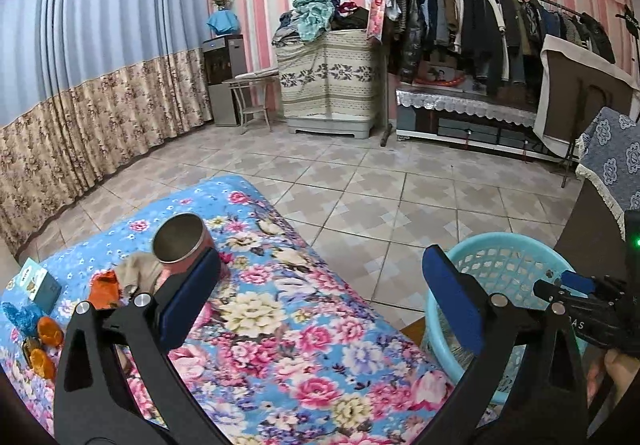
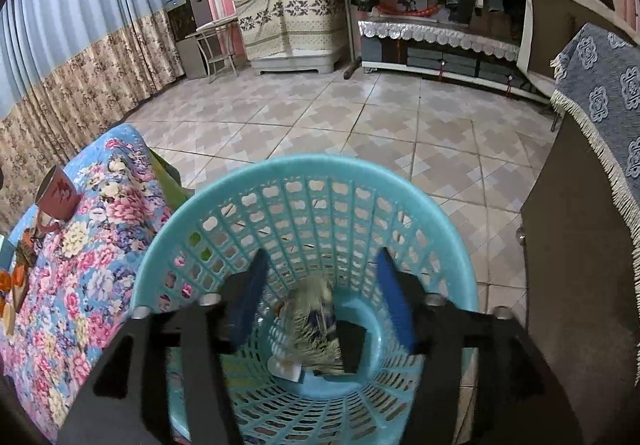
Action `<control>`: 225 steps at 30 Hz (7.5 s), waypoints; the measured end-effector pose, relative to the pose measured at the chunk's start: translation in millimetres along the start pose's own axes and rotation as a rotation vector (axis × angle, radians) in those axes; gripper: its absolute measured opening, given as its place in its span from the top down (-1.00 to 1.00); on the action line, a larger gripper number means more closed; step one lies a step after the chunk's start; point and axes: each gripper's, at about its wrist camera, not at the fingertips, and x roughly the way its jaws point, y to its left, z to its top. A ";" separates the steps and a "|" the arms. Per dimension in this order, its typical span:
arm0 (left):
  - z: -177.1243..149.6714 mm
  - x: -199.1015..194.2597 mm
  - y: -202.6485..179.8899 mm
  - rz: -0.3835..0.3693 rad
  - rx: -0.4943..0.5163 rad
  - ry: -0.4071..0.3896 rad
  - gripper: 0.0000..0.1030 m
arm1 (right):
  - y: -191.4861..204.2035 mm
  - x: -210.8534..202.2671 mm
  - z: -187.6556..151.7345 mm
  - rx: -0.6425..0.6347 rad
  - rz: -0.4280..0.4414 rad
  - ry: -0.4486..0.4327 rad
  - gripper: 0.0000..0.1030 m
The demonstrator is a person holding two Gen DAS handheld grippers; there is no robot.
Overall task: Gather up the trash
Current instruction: 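Open the right tool to drop the snack bag into the blue basket, then move both tools back over the bed, then grasp the orange bread slice with the left tool while the right tool grasps the cream lid, then carry the bread slice and cream lid over the blue basket, then open the left tool to drop the bread while the right tool drops the lid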
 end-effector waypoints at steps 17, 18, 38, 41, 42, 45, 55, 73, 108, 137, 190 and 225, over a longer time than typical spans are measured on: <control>-12.5 -39.9 64.3 0.078 -0.089 -0.012 -0.90 | 33.9 -34.3 -6.0 -0.056 -0.016 -0.106 -0.85; -15.2 -44.7 71.7 0.084 -0.100 -0.012 -0.90 | 38.1 -40.5 -5.0 -0.062 -0.013 -0.125 -0.87; -106.0 -132.9 226.9 0.330 -0.210 -0.009 -0.90 | 215.6 -113.4 -56.0 -0.219 0.280 -0.288 -0.91; -121.3 -136.6 257.7 0.383 -0.243 0.003 -0.90 | 241.0 -118.2 -68.0 -0.261 0.300 -0.297 -0.91; -124.4 -136.3 263.9 0.396 -0.247 0.010 -0.90 | 250.5 -119.3 -70.1 -0.273 0.309 -0.300 -0.91; -132.5 -135.1 283.6 0.459 -0.241 0.031 -0.90 | 269.9 -120.1 -75.9 -0.291 0.326 -0.300 -0.91; -154.9 -128.1 327.9 0.458 -0.300 0.068 -0.90 | 308.3 -95.5 -86.1 -0.353 0.314 -0.267 -0.91; -181.5 -91.6 378.1 0.367 -0.445 0.231 -0.89 | 369.6 -39.4 -86.2 -0.434 0.228 -0.168 -0.91; -171.8 -40.4 378.8 0.279 -0.396 0.362 0.30 | 390.2 -28.1 -123.1 -0.429 0.397 0.013 -0.91; -178.9 -104.2 444.1 0.391 -0.439 0.226 0.30 | 509.7 -46.6 -192.9 -0.570 0.402 0.106 -0.15; -46.6 31.8 -41.0 -0.192 0.010 0.085 0.29 | -12.7 -72.8 -3.4 -0.001 -0.011 -0.200 -0.15; -9.9 21.7 -56.6 -0.132 -0.001 -0.069 -0.89 | -23.0 -41.0 -15.4 0.055 -0.021 -0.186 -0.15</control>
